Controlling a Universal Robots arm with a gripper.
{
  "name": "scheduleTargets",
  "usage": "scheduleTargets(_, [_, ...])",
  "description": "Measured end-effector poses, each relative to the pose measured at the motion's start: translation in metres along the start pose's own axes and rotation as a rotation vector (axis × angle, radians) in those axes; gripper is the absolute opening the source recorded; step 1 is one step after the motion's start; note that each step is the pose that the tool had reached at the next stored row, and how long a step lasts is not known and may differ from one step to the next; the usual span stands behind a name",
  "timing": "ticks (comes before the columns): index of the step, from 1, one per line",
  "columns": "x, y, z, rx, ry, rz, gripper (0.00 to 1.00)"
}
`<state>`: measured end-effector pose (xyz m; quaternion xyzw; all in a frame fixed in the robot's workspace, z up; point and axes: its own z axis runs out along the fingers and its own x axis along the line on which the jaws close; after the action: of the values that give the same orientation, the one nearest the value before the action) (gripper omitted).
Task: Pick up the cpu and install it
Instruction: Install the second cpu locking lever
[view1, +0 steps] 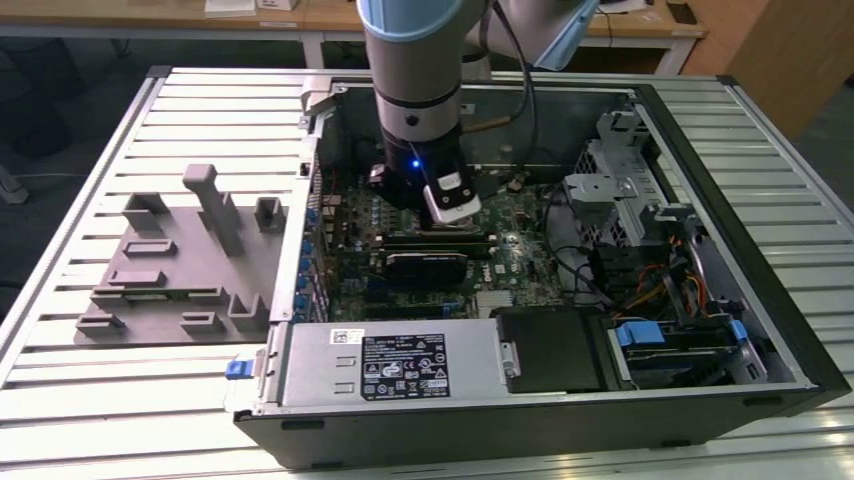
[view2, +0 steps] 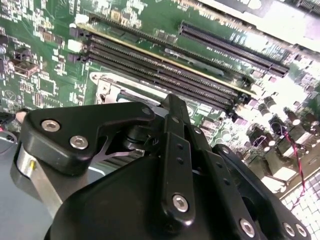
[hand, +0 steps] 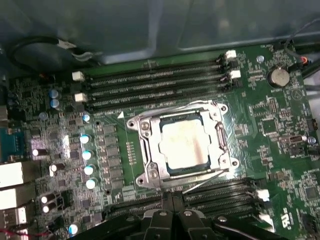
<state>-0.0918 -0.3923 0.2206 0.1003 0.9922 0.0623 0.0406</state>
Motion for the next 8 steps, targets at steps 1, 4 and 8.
scheduleTargets(1, [0.0001, 0.0000, 0.0001, -0.0029, 0.0006, 0.000, 0.11])
scheduleTargets(4, [0.0011, -0.0010, 0.0014, -0.0084, 0.0017, 0.000, 0.11])
scheduleTargets(8, [0.0027, -0.0042, 0.0047, -0.0105, 0.0024, -0.001, 0.11])
